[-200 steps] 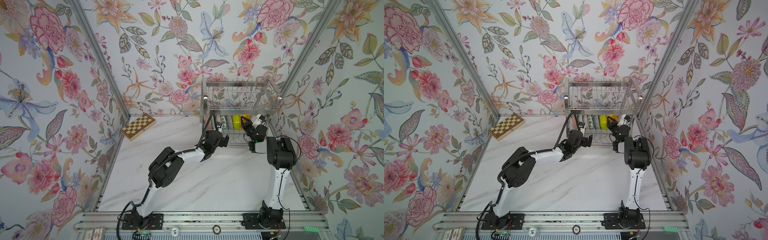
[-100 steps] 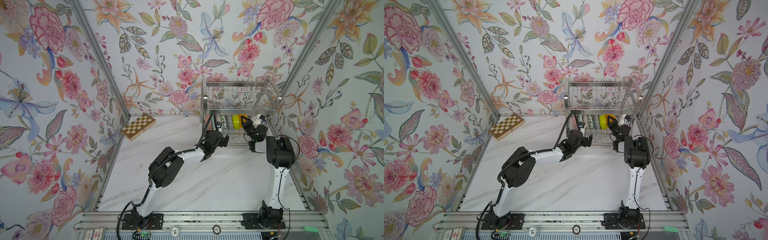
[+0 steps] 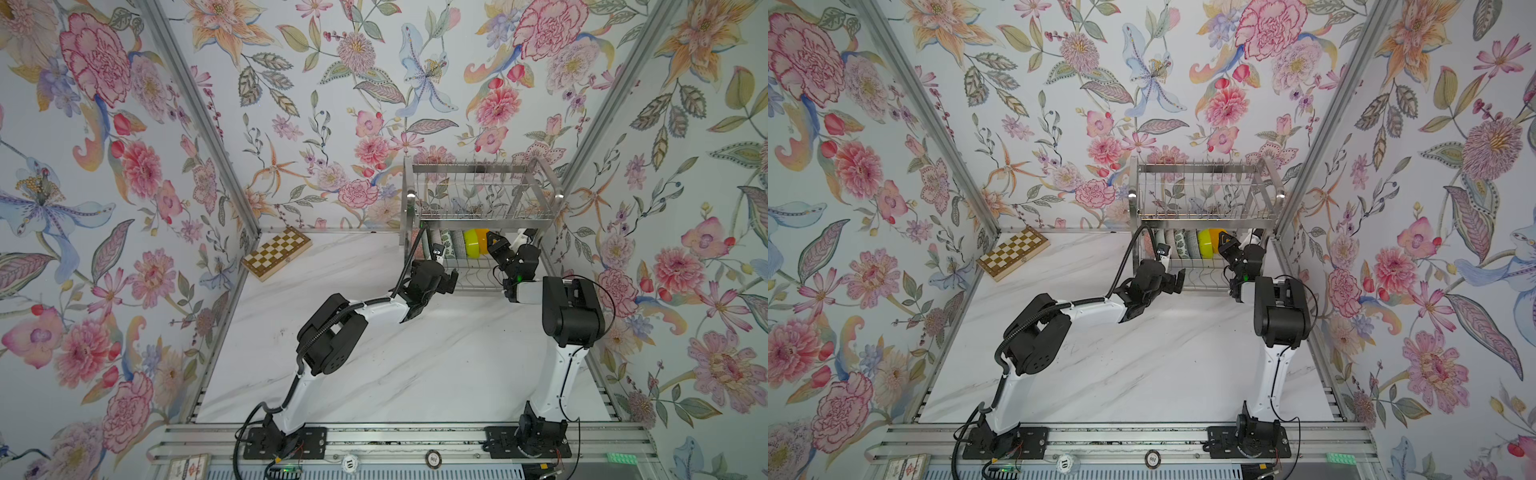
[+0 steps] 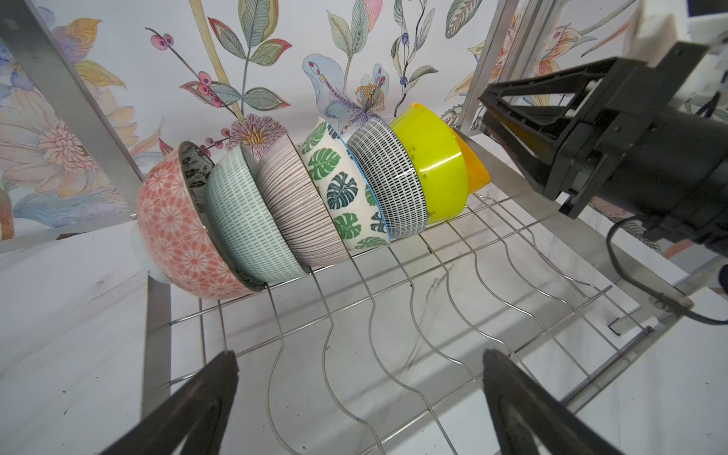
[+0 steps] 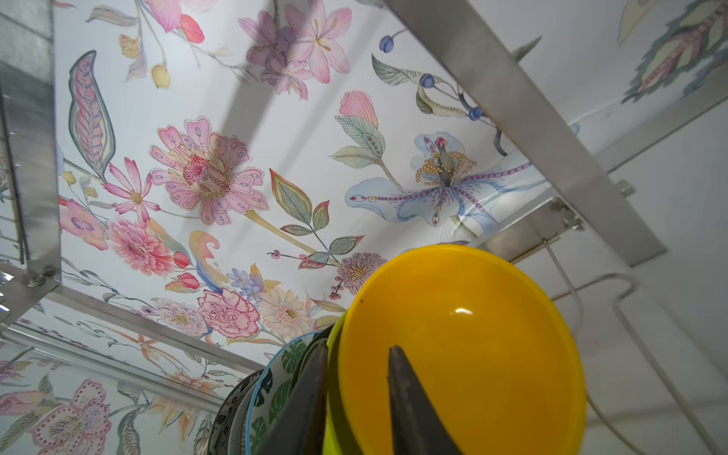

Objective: Load the bowls into the dish rack

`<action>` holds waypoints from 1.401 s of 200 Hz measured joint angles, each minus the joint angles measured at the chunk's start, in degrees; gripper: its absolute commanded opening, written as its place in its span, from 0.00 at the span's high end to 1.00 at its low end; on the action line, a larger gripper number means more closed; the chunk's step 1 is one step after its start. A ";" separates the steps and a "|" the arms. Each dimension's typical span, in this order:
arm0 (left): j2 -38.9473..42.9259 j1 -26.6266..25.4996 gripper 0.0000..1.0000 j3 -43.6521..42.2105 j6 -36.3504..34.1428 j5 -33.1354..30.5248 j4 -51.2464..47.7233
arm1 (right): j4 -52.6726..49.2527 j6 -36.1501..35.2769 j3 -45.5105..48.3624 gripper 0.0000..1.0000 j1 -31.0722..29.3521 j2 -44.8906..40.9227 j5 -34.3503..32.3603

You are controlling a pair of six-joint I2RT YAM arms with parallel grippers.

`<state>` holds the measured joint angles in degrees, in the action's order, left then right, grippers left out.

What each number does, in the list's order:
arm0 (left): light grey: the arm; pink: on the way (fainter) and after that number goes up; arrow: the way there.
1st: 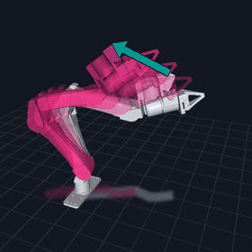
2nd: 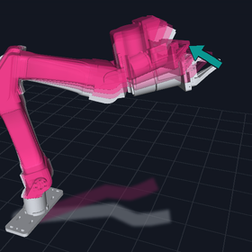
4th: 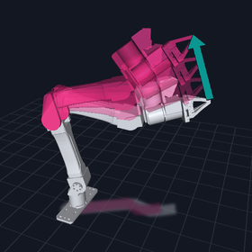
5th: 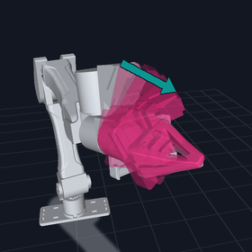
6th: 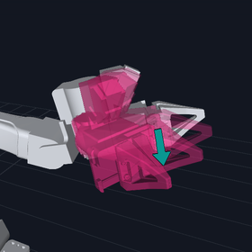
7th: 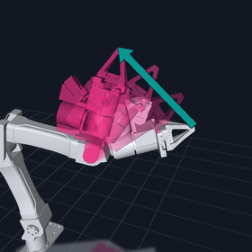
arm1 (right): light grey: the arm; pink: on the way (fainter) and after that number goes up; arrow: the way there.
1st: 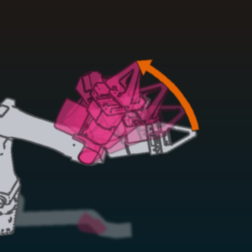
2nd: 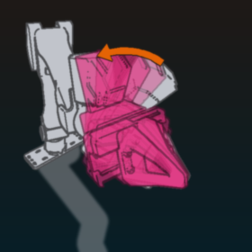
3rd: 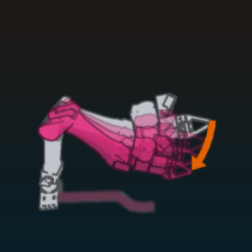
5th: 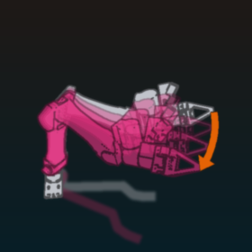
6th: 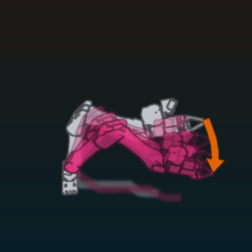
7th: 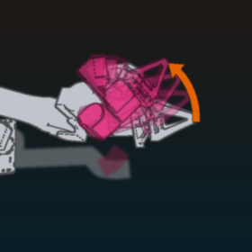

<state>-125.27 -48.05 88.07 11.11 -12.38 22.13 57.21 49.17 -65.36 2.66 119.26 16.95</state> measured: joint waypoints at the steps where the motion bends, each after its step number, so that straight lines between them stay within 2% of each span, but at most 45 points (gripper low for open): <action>1: 0.00 0.02 0.01 0.00 0.04 0.02 0.02 | -0.15 -0.09 0.02 0.70 -0.02 -0.13 -0.07; 32: 0.00 0.11 0.01 -0.20 0.37 0.17 0.28 | -5.68 -3.48 1.22 0.63 -0.90 -3.41 -2.78; 45: 0.00 0.11 0.01 -0.55 0.37 0.13 0.48 | -7.67 -4.48 2.67 0.56 -1.31 -4.52 -3.39; 68: 0.02 0.50 0.01 -1.49 0.76 -0.48 0.42 | -10.43 -6.29 6.29 0.49 -2.12 -7.21 -4.35; 114: 0.68 3.61 0.01 -5.03 2.29 -1.70 -0.26 | -17.22 -9.94 13.62 0.33 -4.83 -17.29 -6.49; 158: 3.56 6.62 0.01 -9.38 3.26 -2.40 0.22 | -25.51 -14.58 16.81 0.14 -9.27 -27.65 -7.80; 184: 5.14 7.30 0.01 -11.28 3.41 -2.69 0.15 | -28.74 -17.09 18.21 0.02 -12.94 -31.78 -6.23; 235: 6.86 7.50 0.01 -13.44 3.37 -0.76 0.52 | -38.23 -20.55 21.62 0.01 -17.59 -39.50 -3.93; 251: 7.82 7.56 0.01 -14.99 3.74 1.60 1.84 | -41.29 -21.11 21.97 0.01 -17.97 -41.31 -5.53; 280: 9.79 7.15 0.01 -18.73 5.31 7.17 6.19 | -44.65 -19.76 21.86 0.01 -17.79 -41.27 -12.44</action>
<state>-115.48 -40.91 69.34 16.43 -5.21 28.32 12.56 29.41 -43.51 -15.14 78.00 4.51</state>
